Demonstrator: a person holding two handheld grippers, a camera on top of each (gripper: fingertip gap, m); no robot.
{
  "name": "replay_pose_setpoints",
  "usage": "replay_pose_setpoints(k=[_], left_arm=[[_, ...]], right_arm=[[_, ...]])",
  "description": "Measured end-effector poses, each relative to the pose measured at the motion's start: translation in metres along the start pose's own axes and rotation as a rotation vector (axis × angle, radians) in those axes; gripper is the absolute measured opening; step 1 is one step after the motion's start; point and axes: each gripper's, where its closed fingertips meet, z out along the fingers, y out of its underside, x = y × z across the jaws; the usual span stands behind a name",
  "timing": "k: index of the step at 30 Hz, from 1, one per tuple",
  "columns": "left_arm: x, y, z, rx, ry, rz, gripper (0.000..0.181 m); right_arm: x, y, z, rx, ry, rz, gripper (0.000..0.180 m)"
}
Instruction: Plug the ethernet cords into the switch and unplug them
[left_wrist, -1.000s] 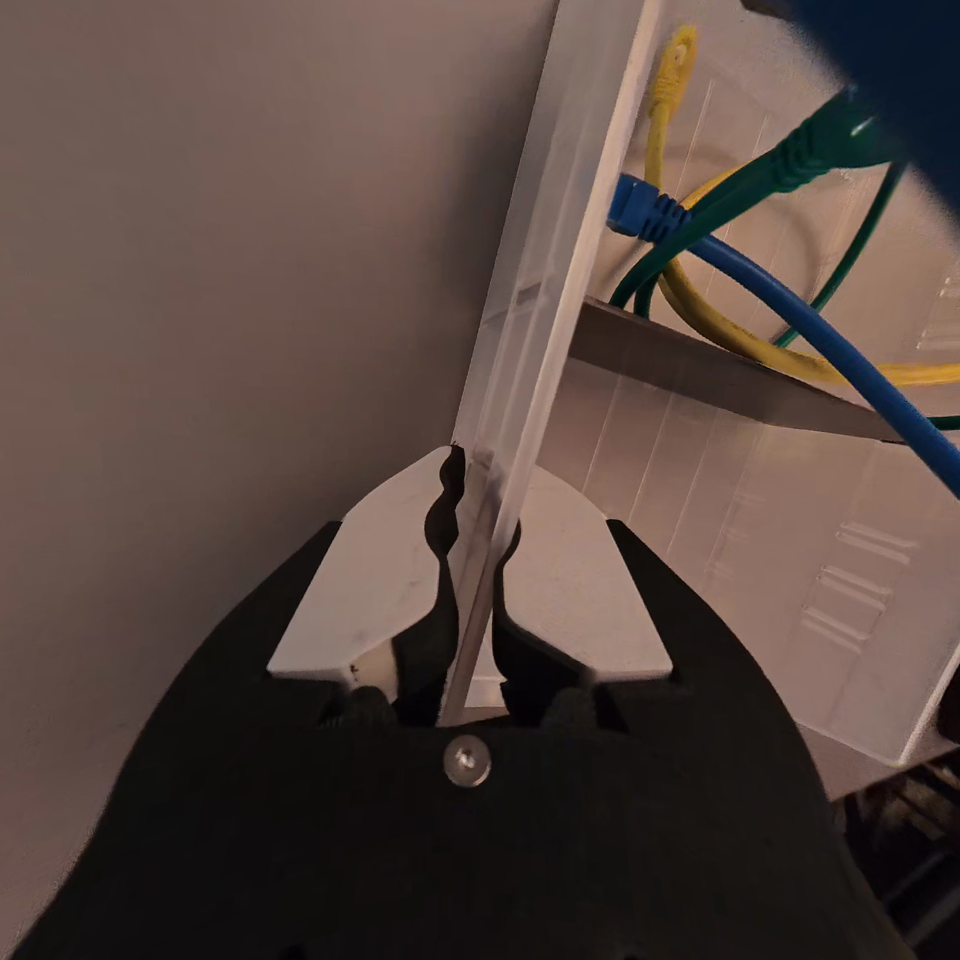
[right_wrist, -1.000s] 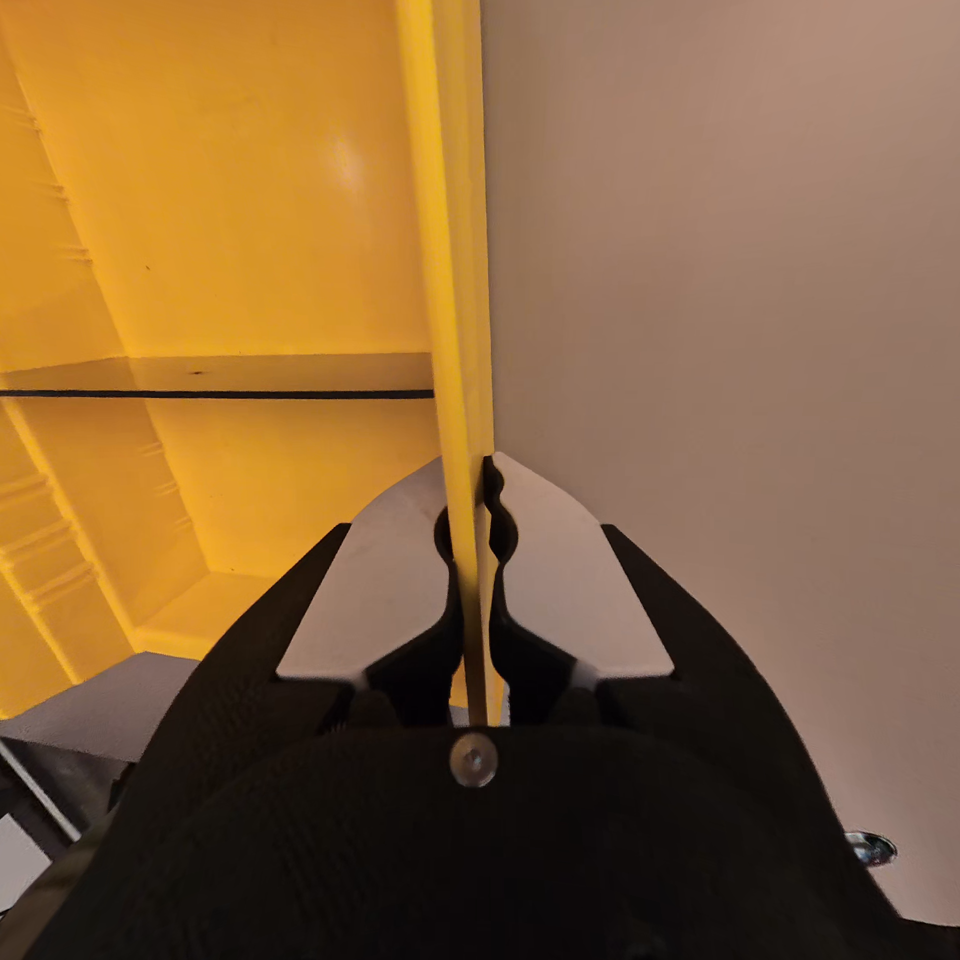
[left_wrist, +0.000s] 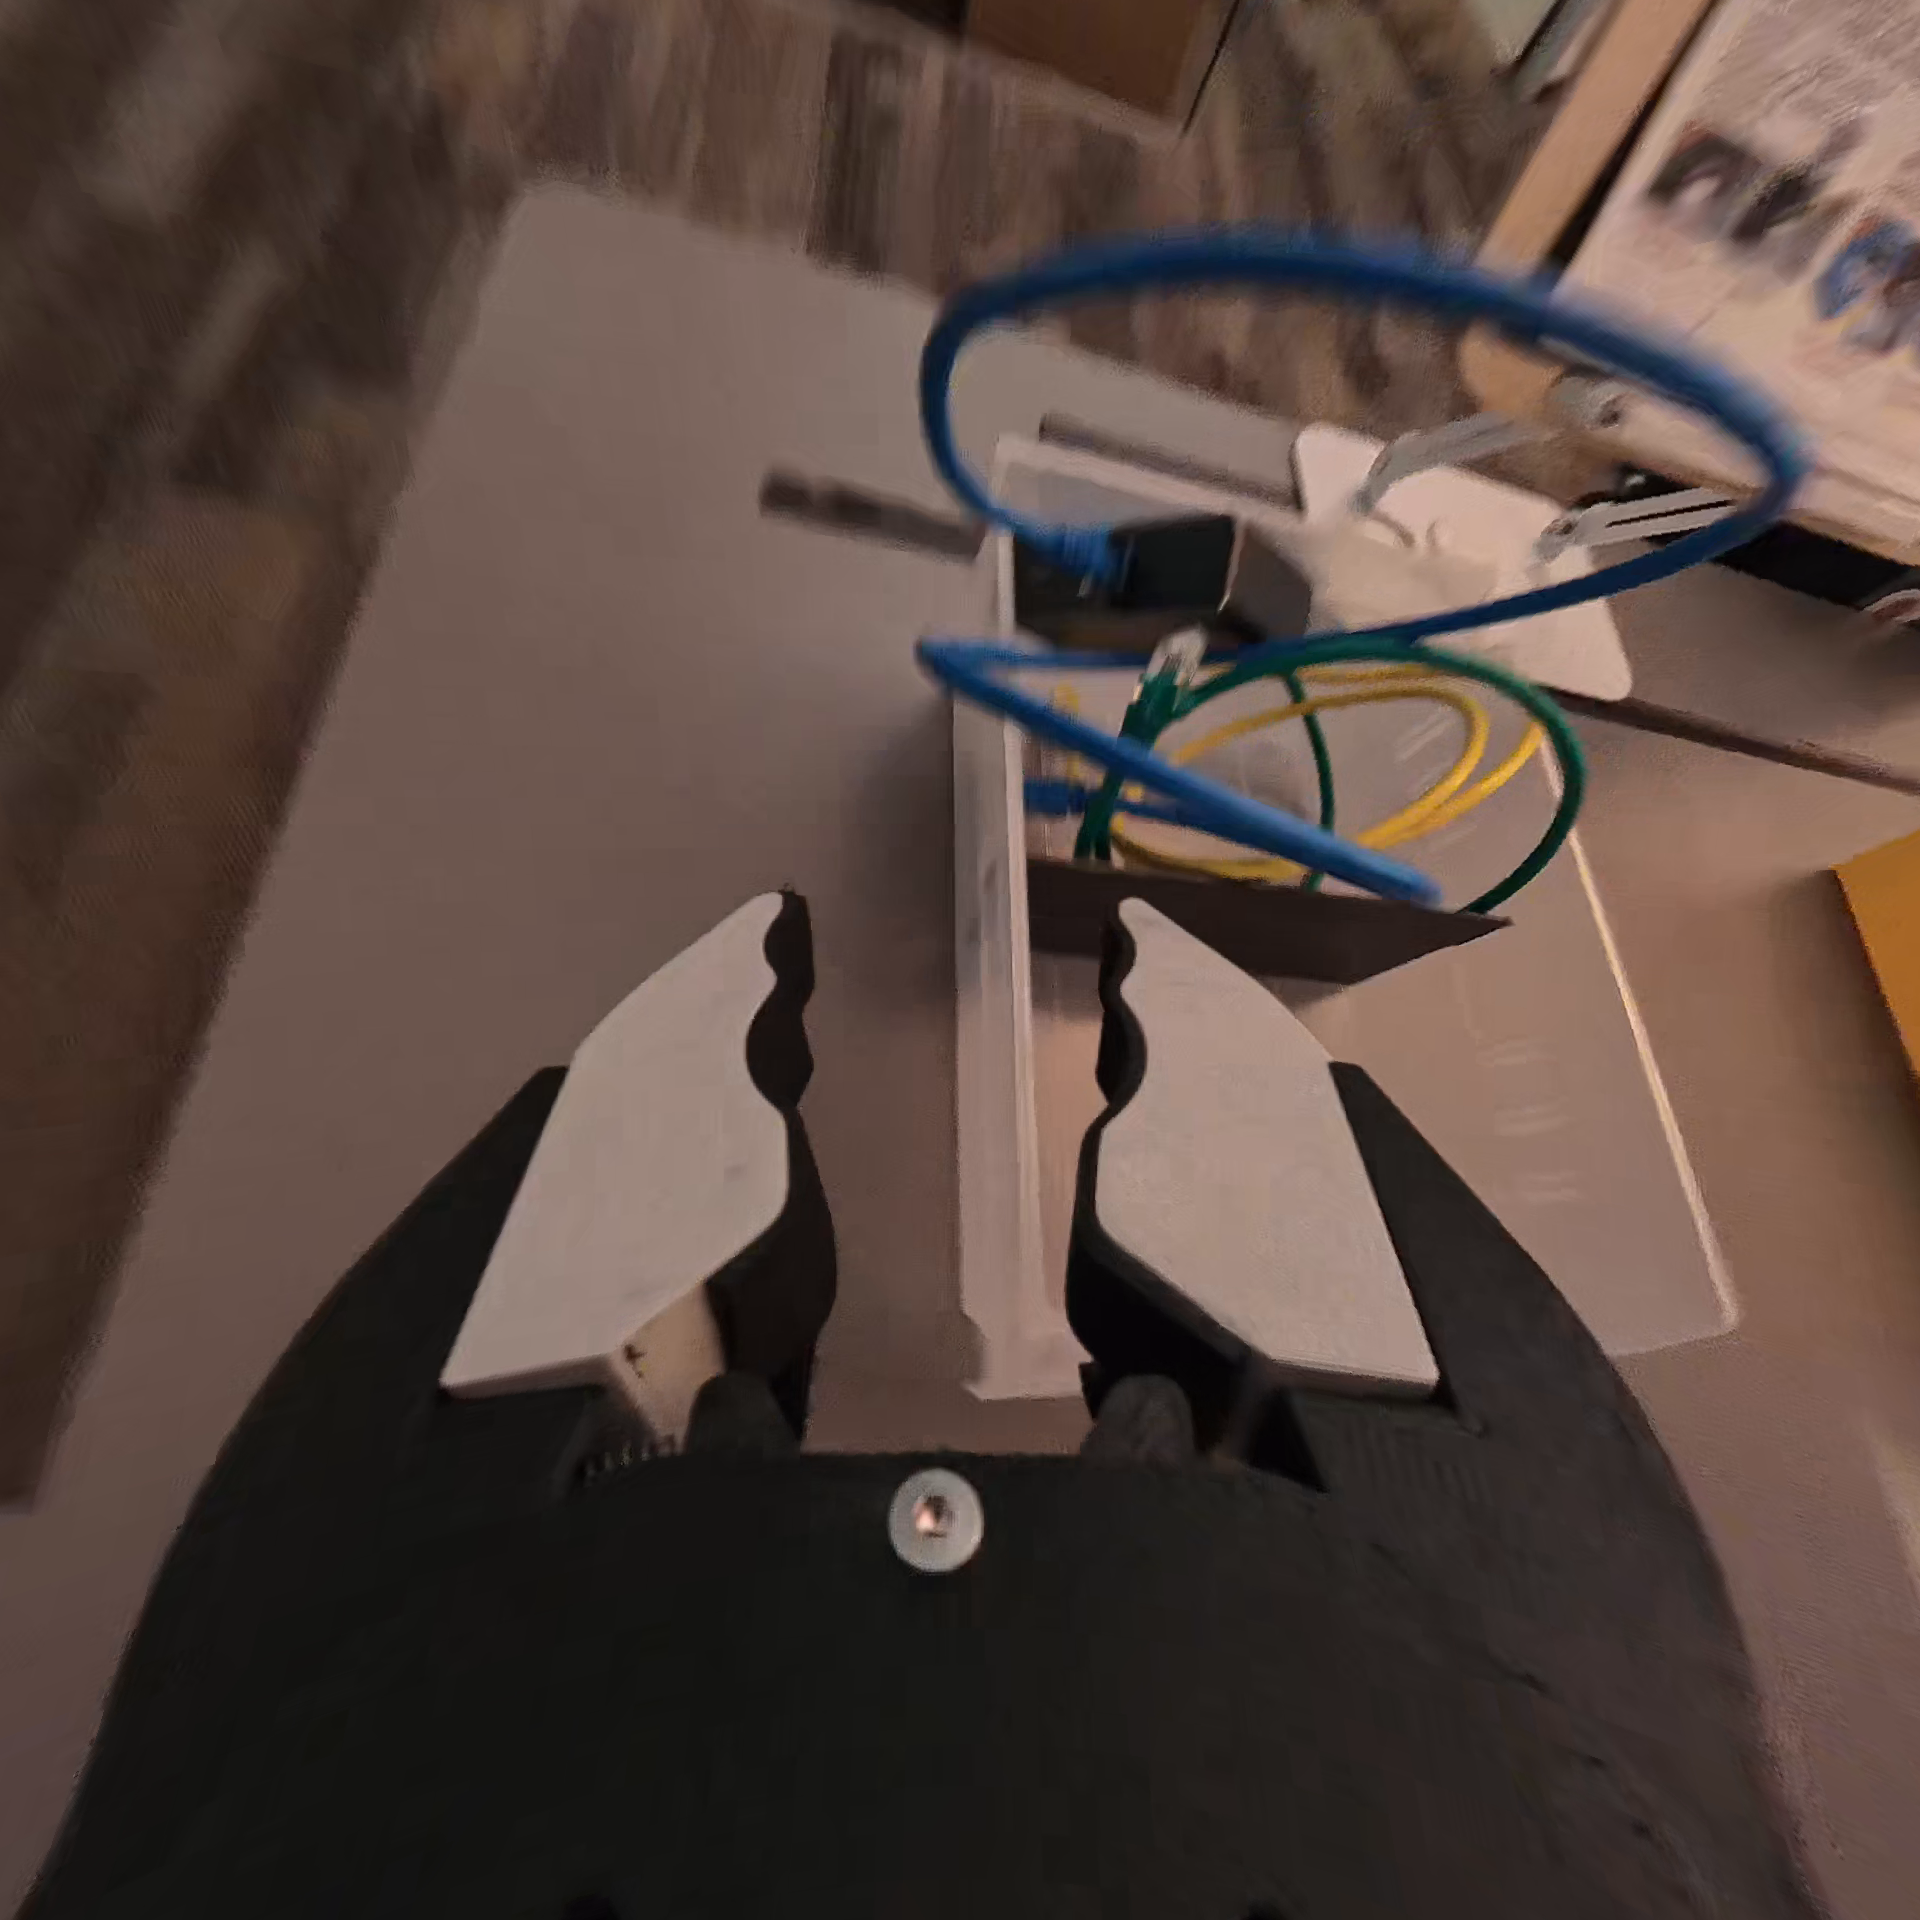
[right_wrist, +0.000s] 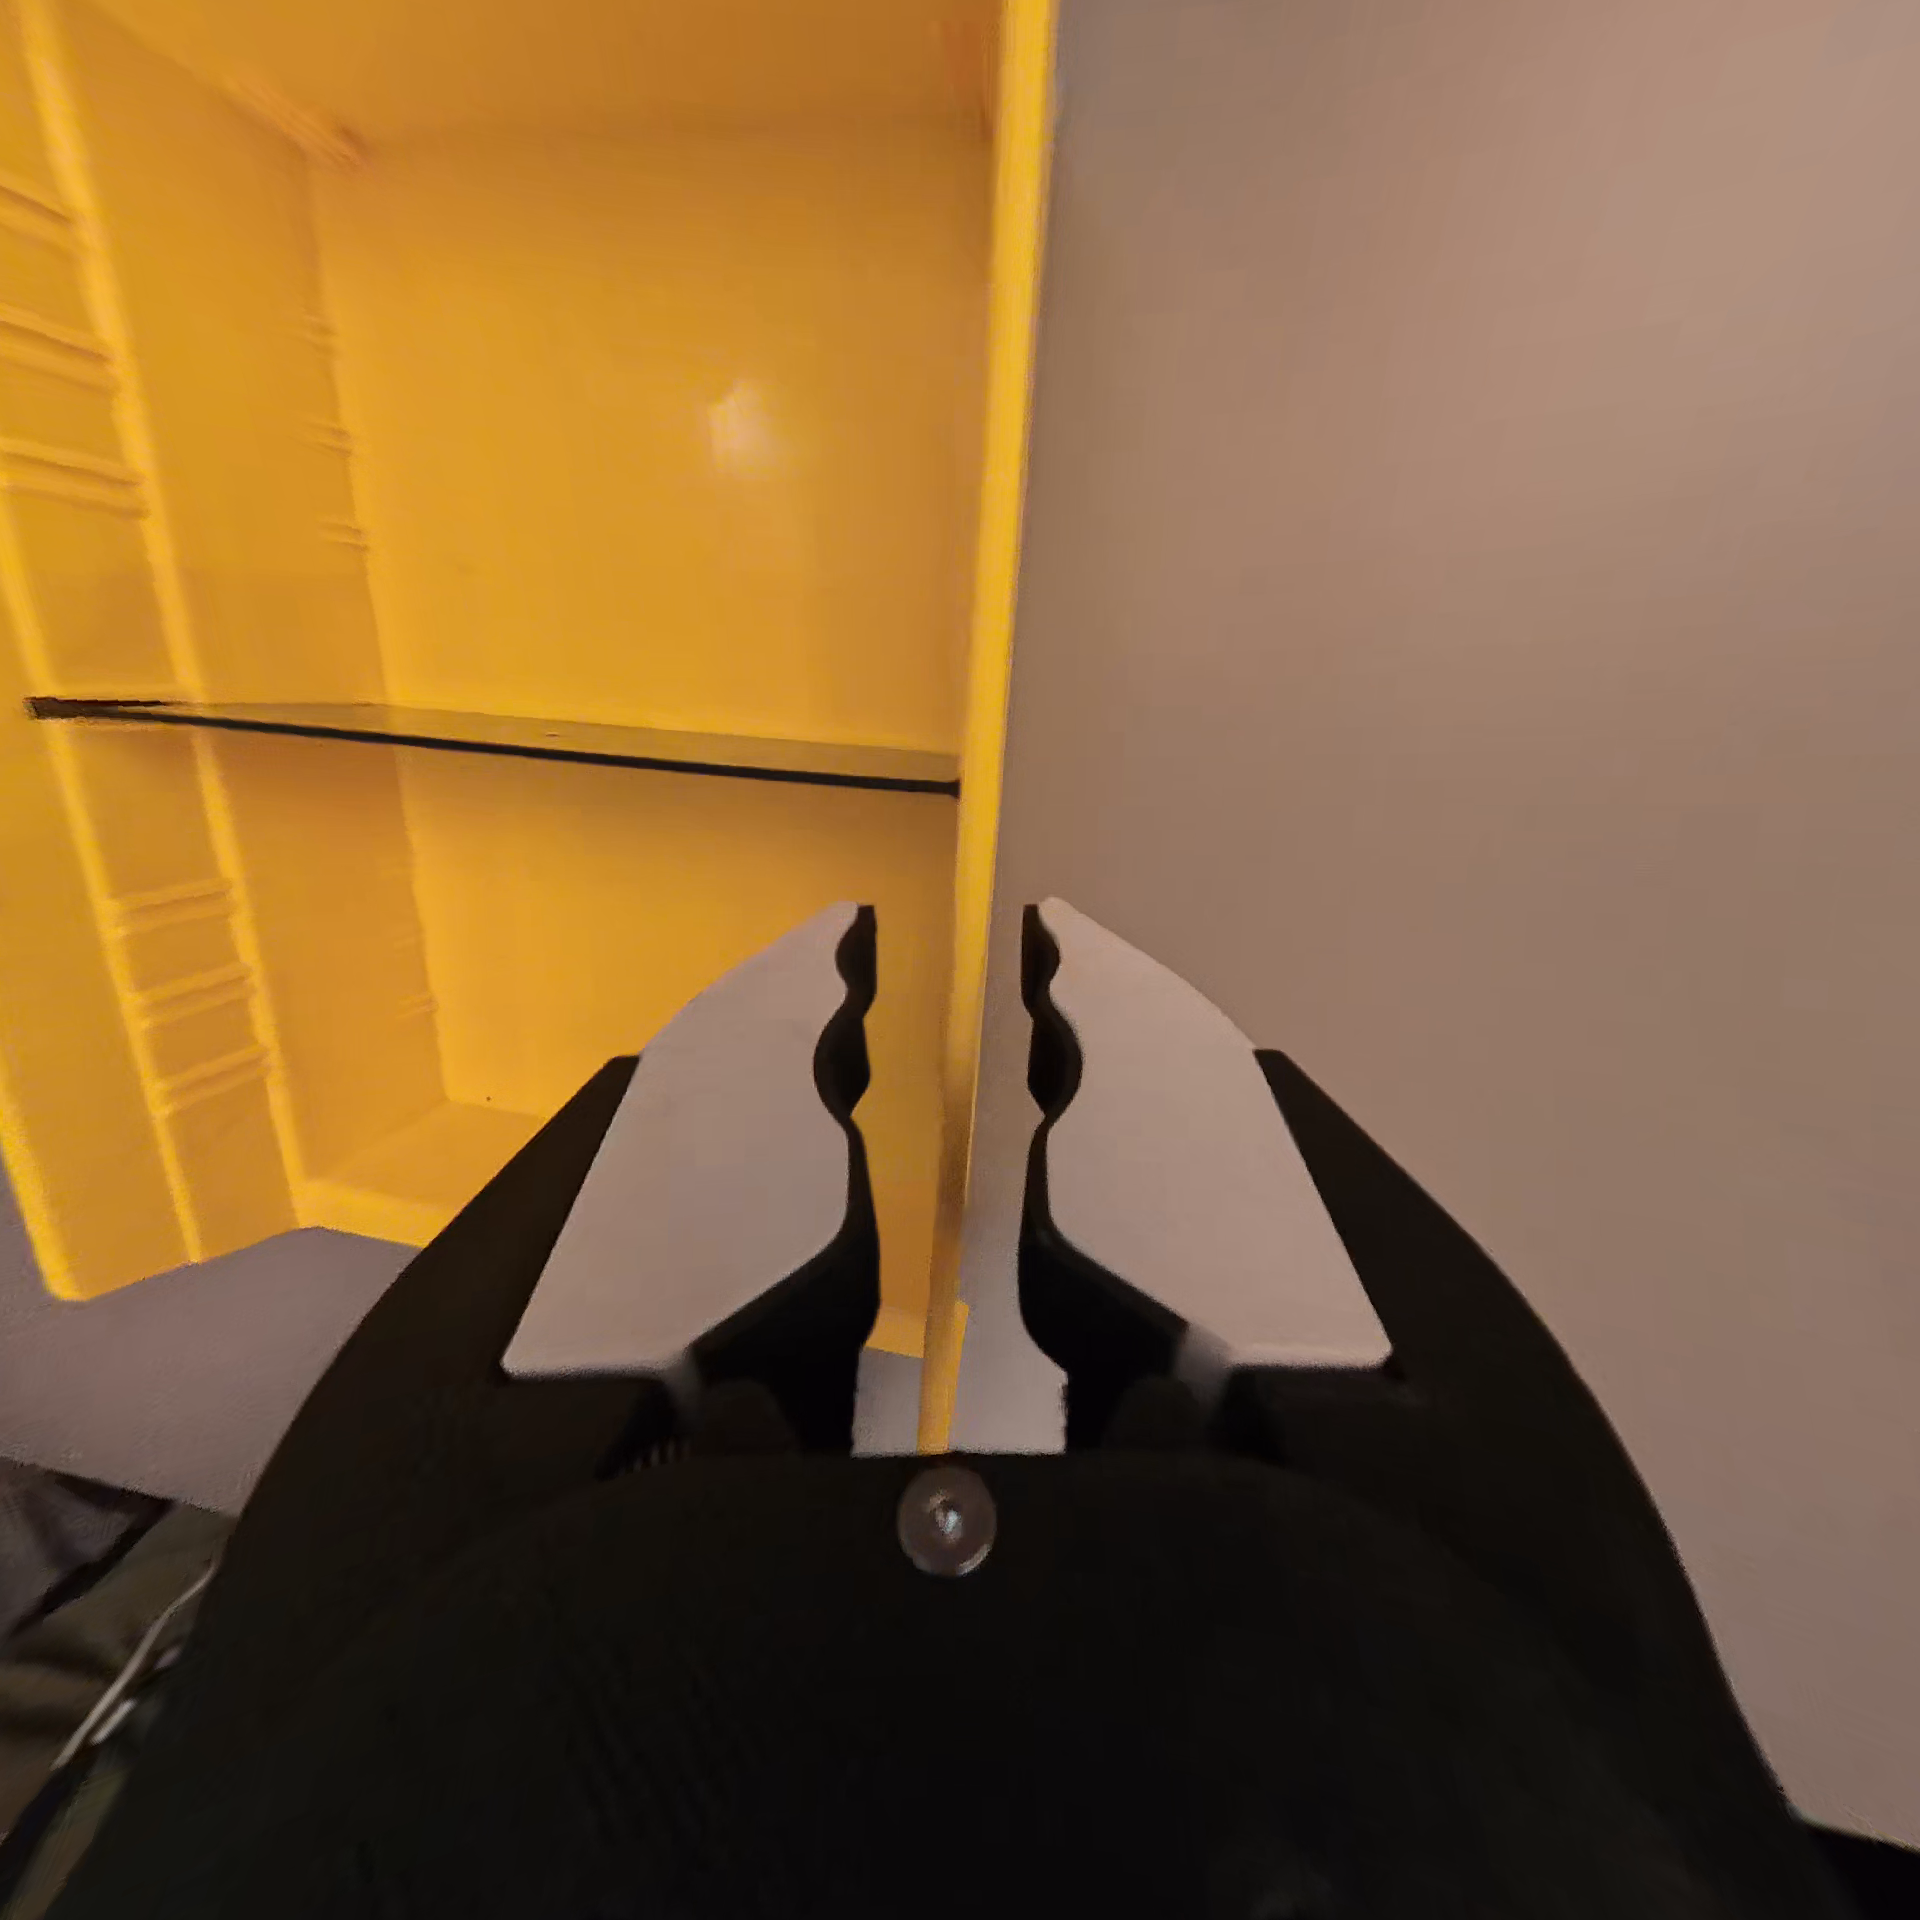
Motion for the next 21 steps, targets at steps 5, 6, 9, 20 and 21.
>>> replay_pose_setpoints(k=[5, 6, 9, 20, 21], left_arm=[[0.0, -0.059, -0.013, 0.236, 0.125, 0.323, 0.057], [0.002, -0.071, -0.011, 0.271, 0.154, 0.397, 0.058], [0.011, -0.099, 0.001, 0.315, 0.215, 0.652, 0.066], [0.032, -0.181, 0.038, 0.207, 0.647, 0.64, 0.055], [0.033, -0.17, 0.058, 0.098, 0.606, 0.734, 0.057]], right_arm=[[-0.005, -0.012, -0.031, 0.155, 0.03, -0.113, 0.034], [-0.007, -0.013, -0.037, 0.191, 0.031, -0.134, 0.035], [-0.016, -0.014, -0.054, 0.298, 0.028, -0.2, 0.037], [-0.047, 0.034, -0.092, 0.448, 0.033, -0.296, 0.039], [-0.051, 0.037, -0.094, 0.458, 0.028, -0.293, 0.039]])
